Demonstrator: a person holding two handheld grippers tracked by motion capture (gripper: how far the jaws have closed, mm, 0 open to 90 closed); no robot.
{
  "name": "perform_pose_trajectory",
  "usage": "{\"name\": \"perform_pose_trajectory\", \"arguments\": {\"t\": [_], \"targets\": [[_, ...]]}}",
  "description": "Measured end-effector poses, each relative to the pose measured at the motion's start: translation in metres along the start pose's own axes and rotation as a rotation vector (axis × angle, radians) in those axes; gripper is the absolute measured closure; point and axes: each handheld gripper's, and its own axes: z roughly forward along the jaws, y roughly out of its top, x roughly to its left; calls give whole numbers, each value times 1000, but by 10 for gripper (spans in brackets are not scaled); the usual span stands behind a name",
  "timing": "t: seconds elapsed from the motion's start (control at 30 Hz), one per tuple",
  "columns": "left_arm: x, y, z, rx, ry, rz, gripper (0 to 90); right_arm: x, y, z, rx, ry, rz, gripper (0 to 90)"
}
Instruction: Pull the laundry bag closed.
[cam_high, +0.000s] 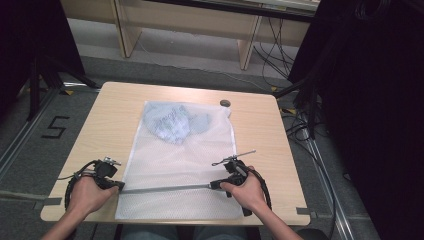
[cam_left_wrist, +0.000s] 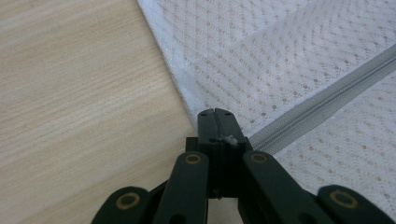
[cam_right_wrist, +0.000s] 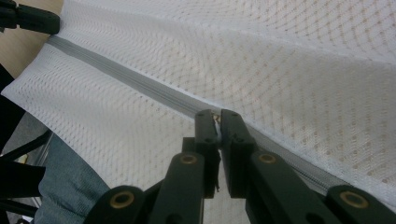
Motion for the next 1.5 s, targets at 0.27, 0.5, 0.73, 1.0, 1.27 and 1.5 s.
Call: {"name": "perform_pose_trajectory", "arguments": {"t": [0.27, 0.5, 0.73, 1.0, 1.27, 1.5], "targets": [[0, 0, 0, -1, 0, -1, 900, -3, -1, -2, -3, 7, 3, 869], [0, 0, 0, 0, 0, 0, 900, -7, -3, -6, 0, -5, 15, 869], [0, 0, 0, -1, 1, 0, 900, -9, -5, -7, 4, 3, 20, 868], [0, 0, 0, -1, 0, -1, 900, -14, -6, -10, 3, -11, 28, 869], [0, 0, 0, -4, 0, 0, 900, -16, -8, -12, 0, -10, 32, 869], [0, 0, 0, -7, -4, -1, 900, -19, -10, -13, 3, -10, 32, 869]]}}
